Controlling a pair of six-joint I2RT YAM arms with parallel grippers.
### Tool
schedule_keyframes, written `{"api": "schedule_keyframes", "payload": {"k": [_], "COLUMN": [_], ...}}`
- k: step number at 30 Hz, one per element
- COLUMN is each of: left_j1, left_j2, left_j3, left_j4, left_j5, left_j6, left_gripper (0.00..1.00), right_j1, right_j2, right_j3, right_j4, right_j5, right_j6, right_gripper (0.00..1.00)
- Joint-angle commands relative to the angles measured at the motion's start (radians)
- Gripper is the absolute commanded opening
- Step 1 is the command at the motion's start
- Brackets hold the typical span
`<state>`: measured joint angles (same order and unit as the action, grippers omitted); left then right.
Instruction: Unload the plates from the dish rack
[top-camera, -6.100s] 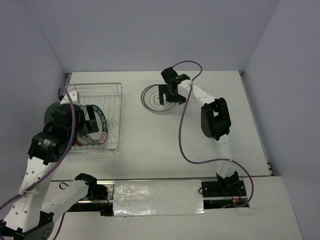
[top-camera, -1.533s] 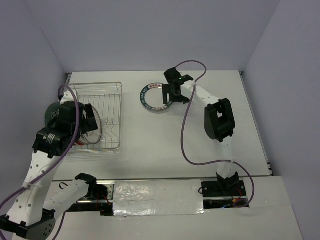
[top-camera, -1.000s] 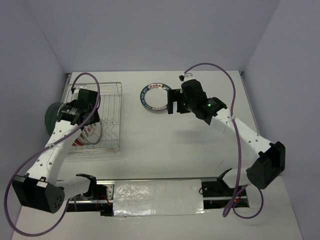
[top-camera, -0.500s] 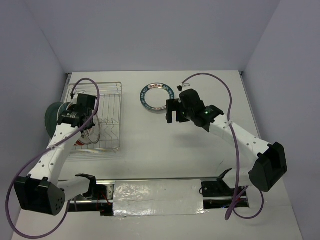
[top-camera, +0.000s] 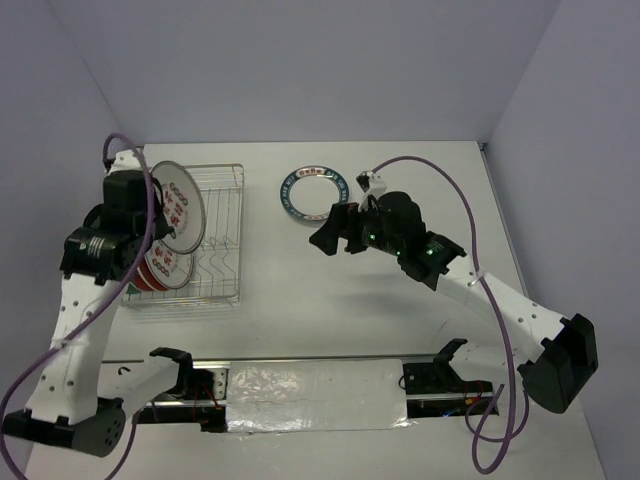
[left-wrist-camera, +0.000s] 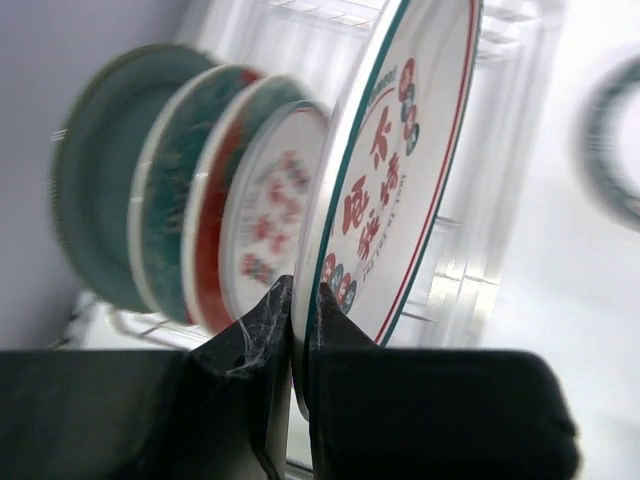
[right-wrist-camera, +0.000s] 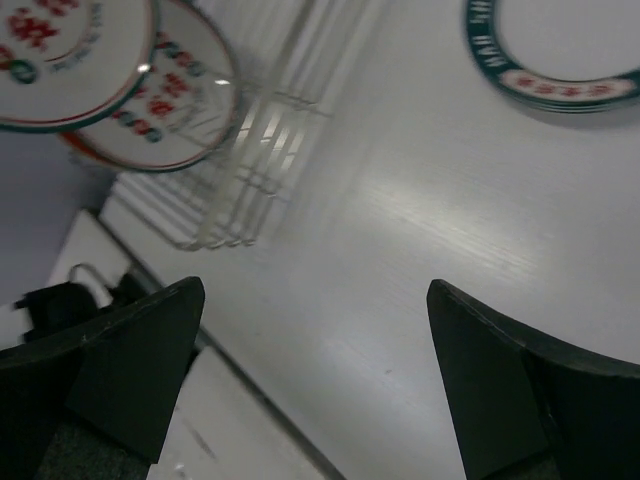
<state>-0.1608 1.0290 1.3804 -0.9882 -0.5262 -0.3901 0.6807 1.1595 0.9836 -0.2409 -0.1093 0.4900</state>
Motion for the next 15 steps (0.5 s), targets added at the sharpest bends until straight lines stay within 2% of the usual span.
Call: {"api": "schedule_keyframes", "payload": {"k": [1, 2, 5, 8, 10, 12, 15], "left_j1": [-0.006, -0.005, -0.006, -0.006, -0.006, -0.006, -0.006], "left_j2": [-0.098, -0.131, -0.194, -0.231, -0.245, -0.250, -0.231], "left_j3": [0.055, 0.045, -0.071, -0.162, -0.199, -0.253, -0.305], "left_j4": [0.066, 0.092, 0.285, 0.385, 0.465, 0.540, 0.573], "left_j5": [0.298, 0.475, 0.770, 0.932, 0.985, 1.046, 1.120], "left_j6": [-0.001, -0.015, -0.120, -0.190, -0.236, -0.263, -0.279], "left_gripper": [0.00, 0.00, 0.00, 0.00, 0.00, 0.00, 0.00], "right_j1": [0.006, 0.013, 0.019, 0.019, 0.019, 0.019, 0.019], "right_j2": [-0.058, -0.057, -0.055, -0.052, -0.043, -0.027, -0.012], "right_j3": [-0.071, -0.075, -0.065, -0.037, -0.023, -0.031, -0.063], "right_j4": [0.393, 0.434, 0.482, 0.414, 0.349, 0.345, 0.433], "right_j5": [-0.324, -0.352, -0.340, -0.218, -0.140, -0.145, -0.223], "right_j6": [0.103, 0.143, 0.157, 0.130, 0.114, 0.108, 0.130], "right_gripper": [1.00, 1.00, 1.00, 1.00, 1.00, 0.98, 0.95]}}
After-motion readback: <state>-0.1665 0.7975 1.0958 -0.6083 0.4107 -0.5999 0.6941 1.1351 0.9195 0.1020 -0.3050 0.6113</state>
